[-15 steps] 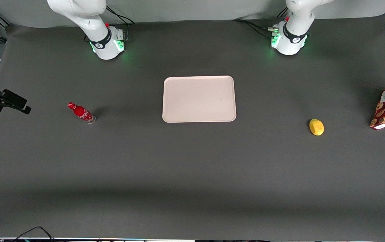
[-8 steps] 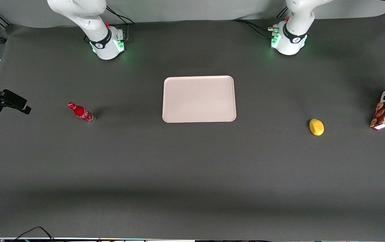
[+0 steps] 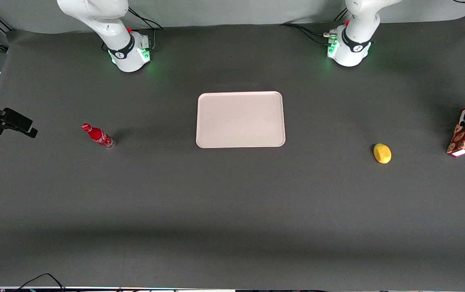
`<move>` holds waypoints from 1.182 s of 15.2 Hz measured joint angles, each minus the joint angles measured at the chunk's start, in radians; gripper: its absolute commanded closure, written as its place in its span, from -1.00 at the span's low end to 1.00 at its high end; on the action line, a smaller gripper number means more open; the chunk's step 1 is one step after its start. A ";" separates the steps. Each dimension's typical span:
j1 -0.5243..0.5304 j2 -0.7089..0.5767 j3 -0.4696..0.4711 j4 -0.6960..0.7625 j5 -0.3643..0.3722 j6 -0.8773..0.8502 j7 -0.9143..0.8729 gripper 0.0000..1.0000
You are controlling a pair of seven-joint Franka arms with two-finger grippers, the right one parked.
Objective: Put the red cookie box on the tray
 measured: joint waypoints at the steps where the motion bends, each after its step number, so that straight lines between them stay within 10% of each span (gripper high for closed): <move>1: 0.000 0.001 -0.004 0.000 -0.001 0.001 -0.002 1.00; 18: -0.063 -0.151 -0.014 0.304 0.049 -0.256 -0.071 1.00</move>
